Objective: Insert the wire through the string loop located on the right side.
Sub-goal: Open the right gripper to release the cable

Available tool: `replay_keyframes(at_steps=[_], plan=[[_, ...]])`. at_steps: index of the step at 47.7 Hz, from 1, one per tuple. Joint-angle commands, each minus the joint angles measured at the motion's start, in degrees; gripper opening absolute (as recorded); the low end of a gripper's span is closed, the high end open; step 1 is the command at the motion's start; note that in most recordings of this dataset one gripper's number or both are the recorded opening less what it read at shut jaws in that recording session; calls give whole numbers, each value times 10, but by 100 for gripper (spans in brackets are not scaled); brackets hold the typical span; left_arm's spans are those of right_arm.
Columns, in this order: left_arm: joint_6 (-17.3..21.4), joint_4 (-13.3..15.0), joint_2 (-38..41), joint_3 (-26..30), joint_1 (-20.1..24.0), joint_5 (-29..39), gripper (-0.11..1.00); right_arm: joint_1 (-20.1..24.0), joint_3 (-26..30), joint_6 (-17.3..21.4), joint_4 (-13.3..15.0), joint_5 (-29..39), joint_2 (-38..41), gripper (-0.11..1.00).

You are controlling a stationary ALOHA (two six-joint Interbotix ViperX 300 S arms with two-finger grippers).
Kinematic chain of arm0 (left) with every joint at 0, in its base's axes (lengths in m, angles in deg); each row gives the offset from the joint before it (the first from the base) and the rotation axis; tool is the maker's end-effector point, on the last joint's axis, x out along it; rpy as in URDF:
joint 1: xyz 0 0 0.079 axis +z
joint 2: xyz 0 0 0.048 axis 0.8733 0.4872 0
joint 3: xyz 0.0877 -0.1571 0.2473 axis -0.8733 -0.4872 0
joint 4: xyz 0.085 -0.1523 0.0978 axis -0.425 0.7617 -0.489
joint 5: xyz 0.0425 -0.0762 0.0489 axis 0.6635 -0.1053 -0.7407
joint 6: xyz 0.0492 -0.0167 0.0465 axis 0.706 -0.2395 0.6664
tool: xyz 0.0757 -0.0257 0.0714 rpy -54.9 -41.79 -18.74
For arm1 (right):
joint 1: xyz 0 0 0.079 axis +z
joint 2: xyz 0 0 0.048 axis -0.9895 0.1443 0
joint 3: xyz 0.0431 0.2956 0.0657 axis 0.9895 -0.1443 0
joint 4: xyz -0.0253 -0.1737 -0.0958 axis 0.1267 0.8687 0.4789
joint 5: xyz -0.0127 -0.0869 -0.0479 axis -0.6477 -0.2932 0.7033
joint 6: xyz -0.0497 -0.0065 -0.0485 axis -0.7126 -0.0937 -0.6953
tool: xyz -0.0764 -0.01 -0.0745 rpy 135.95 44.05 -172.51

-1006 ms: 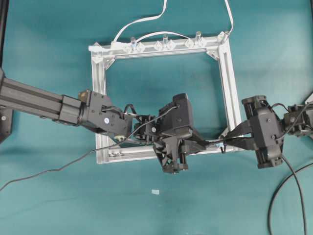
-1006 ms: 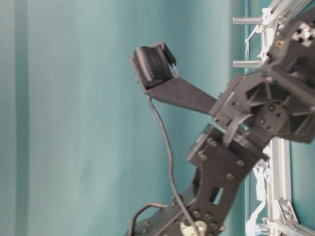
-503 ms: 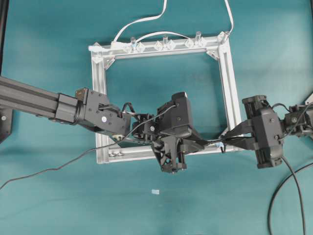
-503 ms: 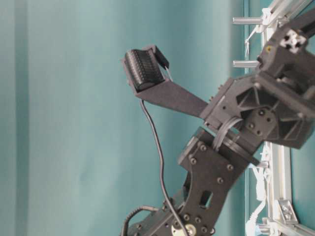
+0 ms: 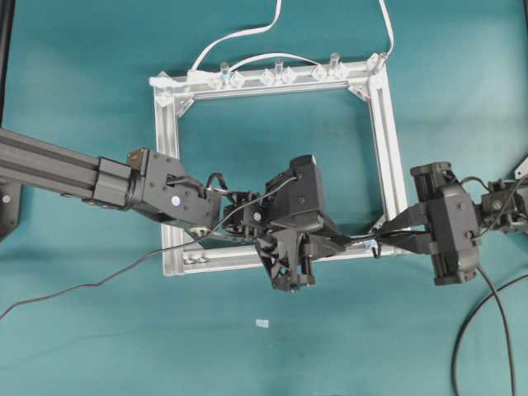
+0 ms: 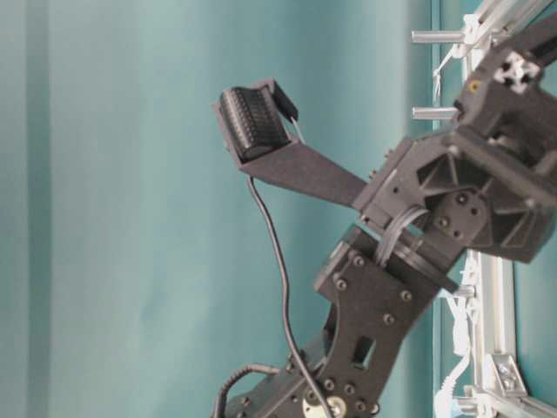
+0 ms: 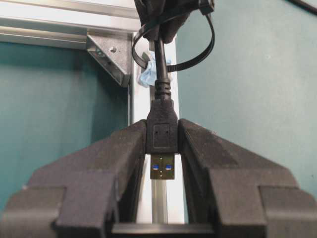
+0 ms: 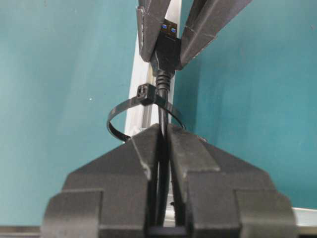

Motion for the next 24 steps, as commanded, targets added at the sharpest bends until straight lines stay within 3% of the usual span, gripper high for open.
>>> replay_keyframes(at_steps=[1, 13, 24], plan=[[0, -2, -24, 8, -1, -1, 22, 3, 1, 4, -4, 2, -8, 17], [0, -2, -24, 10, -1, -1, 22, 3, -8, 33, -4, 2, -8, 86], [2, -2, -36, 3, -1, 3, 22, 3, -9, 35, -3, 4, -7, 88]])
